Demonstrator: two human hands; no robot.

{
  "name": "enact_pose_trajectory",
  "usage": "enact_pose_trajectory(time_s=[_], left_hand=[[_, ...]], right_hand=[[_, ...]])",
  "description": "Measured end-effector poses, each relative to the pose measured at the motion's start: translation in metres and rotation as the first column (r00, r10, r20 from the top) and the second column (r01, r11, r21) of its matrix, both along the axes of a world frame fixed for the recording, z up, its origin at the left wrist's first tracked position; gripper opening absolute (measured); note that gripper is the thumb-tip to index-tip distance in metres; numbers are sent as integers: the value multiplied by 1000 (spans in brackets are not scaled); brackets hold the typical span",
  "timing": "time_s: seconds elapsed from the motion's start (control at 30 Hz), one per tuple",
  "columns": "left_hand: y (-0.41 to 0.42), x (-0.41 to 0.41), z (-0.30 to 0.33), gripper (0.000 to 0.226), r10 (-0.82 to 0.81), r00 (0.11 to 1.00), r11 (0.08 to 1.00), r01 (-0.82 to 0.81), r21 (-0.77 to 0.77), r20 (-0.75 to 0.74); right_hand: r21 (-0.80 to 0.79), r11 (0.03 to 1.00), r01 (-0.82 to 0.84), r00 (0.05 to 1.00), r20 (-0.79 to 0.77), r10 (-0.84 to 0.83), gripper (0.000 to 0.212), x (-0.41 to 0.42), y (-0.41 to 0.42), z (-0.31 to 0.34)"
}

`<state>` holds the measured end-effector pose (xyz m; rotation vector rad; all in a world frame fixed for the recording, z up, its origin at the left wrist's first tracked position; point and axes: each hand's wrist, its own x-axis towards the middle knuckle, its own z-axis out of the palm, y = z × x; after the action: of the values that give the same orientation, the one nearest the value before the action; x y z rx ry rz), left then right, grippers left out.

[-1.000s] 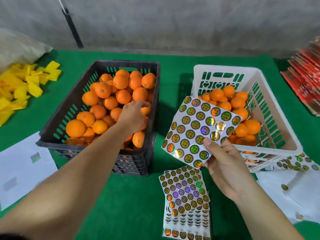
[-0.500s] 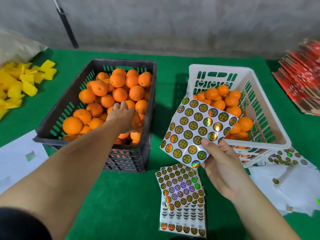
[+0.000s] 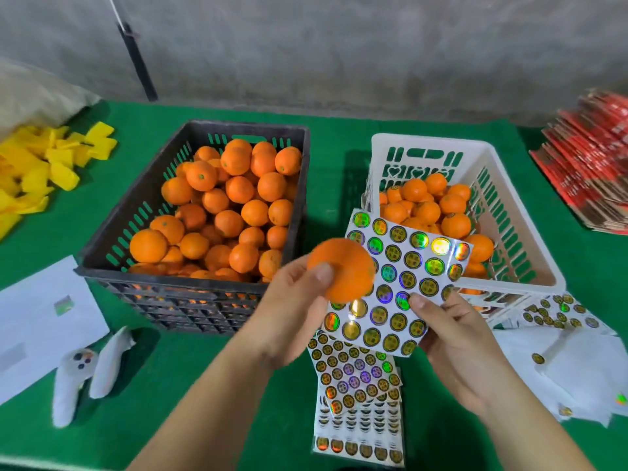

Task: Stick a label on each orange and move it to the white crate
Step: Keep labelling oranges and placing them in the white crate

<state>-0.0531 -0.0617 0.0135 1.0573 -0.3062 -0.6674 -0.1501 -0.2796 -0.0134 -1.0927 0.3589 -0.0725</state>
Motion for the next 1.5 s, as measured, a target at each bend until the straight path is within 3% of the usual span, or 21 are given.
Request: enact_pose_trajectory(time_s=[0.07,0.1,0.13,0.17,0.2,0.23,0.27,0.3,0.37,0.53,0.6,0.67,0.77,0.83,0.97,1.07,1.13,1.27,1.37,1.5], left_hand=[[-5,-10,-4,75,5,1000,1000,-5,9,-19],[-6,-13,-6,68,20,1000,998,-21,56,22],[-6,-16,-8,60,33,994,991,-45,129,100],[-6,-19,-8,55,32,984,980,-66,189,177],[-5,-21,-7,55,16,971,970,-73,232,240],[-4,-24,-6,59,-5,960,968,-66,244,279],[-3,-26,-6,64,-27,955,972,-44,233,294],[-2,-28,-4,68,-47,954,978,-16,207,296],[0,-29,-2,70,-90,945,988,45,150,313],[7,-31,9,80,-193,886,967,100,232,422],[11,-30,14,83,-266,828,938,104,332,493],[14,-28,17,87,-320,747,906,62,418,583],[13,-27,21,93,-347,621,888,-23,459,703],[9,-26,22,91,-288,693,906,-27,423,661],[12,-25,15,90,-263,786,928,48,368,560],[6,-27,9,86,-172,888,969,75,235,427],[3,-29,6,83,-118,925,985,62,162,362],[2,-33,1,86,-158,924,972,84,219,349],[-4,-37,0,75,-170,926,968,92,235,338],[-13,-44,2,69,-157,973,981,133,144,169]], right_hand=[[-216,968,124,987,-70,-142,66,-1,4,3],[-447,870,208,962,-66,-263,76,-2,6,5],[-672,686,279,931,14,-365,82,-4,8,8],[-831,439,342,909,174,-379,80,-7,7,11],[-890,184,418,891,361,-277,70,-9,6,18],[-880,3,474,878,472,-79,58,-9,3,28],[-862,-81,500,863,488,131,48,-7,1,37],[-866,-95,490,847,447,287,42,-5,-1,44],[-928,0,371,850,340,402,38,3,-2,54],[-947,314,68,906,191,378,24,10,-7,61],[-899,438,-10,910,173,377,17,9,-6,65],[-863,501,-64,914,151,377,10,8,-4,71],[-907,418,-57,896,138,421,4,6,-2,73],[-919,394,7,894,182,409,8,6,-1,73],[-851,439,287,911,384,149,11,1,0,71],[-871,290,397,869,458,187,11,-13,13,65],[-888,253,384,853,446,269,17,-22,22,59],[-921,313,233,884,334,326,19,-27,17,60],[-954,286,87,871,212,443,46,-31,12,62],[-934,319,162,875,285,391,51,-31,24,57]])
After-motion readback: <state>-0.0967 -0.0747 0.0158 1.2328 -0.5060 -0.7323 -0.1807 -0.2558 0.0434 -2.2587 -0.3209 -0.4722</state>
